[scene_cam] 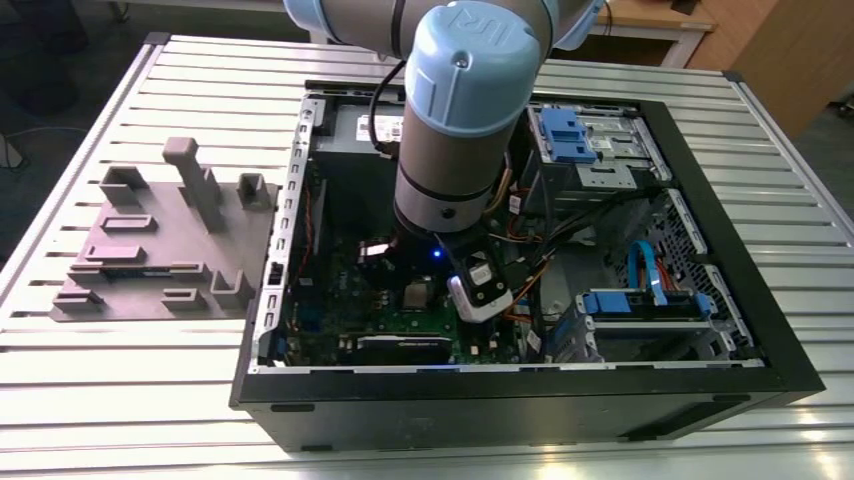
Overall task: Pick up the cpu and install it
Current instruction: 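Place the cpu into insertion slot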
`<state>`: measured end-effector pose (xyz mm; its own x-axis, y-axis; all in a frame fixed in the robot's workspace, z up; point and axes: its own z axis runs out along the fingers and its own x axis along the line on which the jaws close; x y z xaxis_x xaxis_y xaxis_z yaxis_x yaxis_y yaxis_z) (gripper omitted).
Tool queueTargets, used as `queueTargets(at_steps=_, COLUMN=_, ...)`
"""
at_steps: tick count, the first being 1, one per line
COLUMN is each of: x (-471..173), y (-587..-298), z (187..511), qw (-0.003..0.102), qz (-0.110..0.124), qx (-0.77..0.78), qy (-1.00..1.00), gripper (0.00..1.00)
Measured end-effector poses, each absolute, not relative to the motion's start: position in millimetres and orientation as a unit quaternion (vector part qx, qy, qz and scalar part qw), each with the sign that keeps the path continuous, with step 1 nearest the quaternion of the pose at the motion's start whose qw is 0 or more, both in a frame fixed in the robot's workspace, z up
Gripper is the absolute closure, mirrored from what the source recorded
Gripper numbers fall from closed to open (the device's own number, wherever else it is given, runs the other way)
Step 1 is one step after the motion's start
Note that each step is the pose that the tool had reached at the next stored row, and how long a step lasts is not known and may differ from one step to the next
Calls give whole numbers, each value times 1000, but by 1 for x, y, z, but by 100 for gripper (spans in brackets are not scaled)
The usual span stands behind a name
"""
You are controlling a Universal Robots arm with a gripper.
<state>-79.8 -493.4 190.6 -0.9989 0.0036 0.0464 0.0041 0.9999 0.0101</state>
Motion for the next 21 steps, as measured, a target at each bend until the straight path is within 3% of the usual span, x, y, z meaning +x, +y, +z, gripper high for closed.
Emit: queueTargets(at_steps=21, x=-80, y=-495, z=192, qw=23, qz=-5, qx=3, qy=-1000, gripper=58)
